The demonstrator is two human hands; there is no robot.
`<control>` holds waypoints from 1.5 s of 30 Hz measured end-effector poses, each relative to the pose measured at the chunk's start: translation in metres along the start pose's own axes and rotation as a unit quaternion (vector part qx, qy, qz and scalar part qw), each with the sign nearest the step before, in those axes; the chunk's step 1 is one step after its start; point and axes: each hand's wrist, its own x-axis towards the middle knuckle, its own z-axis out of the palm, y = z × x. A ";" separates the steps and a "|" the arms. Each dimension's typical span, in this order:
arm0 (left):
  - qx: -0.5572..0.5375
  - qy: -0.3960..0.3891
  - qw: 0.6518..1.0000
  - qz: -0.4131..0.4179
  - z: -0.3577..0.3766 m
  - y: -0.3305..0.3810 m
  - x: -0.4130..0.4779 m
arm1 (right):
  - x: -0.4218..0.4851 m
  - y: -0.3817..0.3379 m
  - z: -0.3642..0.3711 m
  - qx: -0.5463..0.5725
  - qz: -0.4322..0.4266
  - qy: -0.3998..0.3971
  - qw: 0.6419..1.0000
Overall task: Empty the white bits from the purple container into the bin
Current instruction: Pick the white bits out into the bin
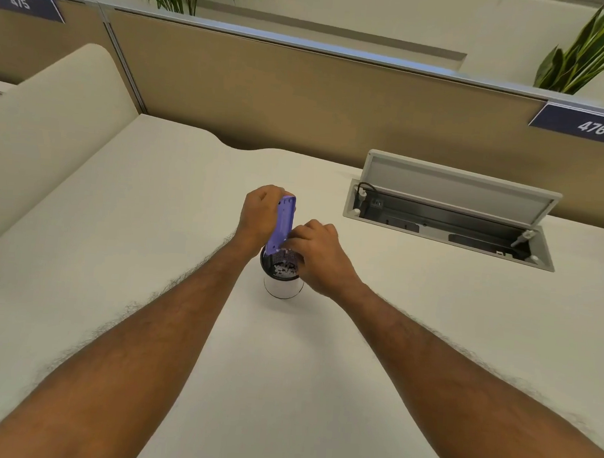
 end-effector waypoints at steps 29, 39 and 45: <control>-0.101 0.023 0.989 0.108 -0.002 0.033 -0.028 | -0.005 -0.003 -0.004 -0.015 0.041 -0.015 0.999; -0.091 0.029 0.988 0.124 0.002 0.037 -0.031 | -0.008 -0.004 -0.005 0.009 0.067 -0.026 0.997; -0.098 0.031 0.988 0.115 0.004 0.032 -0.028 | -0.007 -0.007 -0.008 0.037 0.059 -0.030 0.997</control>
